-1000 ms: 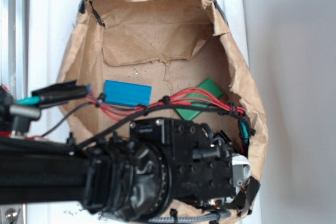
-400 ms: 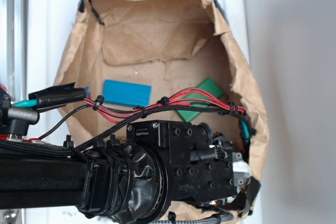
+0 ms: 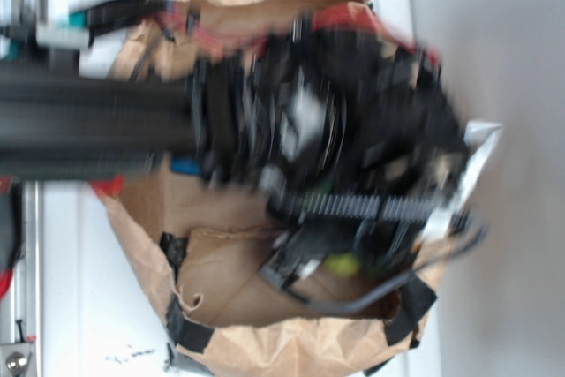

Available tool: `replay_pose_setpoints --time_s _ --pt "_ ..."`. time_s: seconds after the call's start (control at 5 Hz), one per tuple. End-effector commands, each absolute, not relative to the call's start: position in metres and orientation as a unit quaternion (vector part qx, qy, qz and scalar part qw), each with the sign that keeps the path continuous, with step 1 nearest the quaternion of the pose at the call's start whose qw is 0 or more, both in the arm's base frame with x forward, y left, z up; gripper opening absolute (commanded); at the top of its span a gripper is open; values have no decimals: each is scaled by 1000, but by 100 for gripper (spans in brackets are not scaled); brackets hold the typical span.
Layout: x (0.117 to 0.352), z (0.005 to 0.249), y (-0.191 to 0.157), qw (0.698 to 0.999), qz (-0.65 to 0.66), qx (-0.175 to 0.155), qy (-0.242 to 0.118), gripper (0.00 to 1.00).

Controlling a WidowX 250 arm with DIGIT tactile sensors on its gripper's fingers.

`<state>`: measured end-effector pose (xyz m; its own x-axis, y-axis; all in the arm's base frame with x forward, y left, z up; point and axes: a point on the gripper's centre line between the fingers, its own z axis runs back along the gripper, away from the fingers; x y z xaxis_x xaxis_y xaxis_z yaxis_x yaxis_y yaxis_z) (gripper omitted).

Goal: Grab the green animal.

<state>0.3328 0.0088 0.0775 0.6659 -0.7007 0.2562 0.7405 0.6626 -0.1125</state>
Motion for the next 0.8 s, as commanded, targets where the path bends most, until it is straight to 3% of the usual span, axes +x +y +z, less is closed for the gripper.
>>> replay_pose_setpoints --time_s 0.0,0.2,0.4,0.6 --pt "340 123 49 915 -363 -70 -164 0" --pt "308 130 31 930 -317 -9 -186 0" --pt "284 138 11 959 -217 18 -180 0" --pt "272 149 4 974 -159 -4 -162 0"
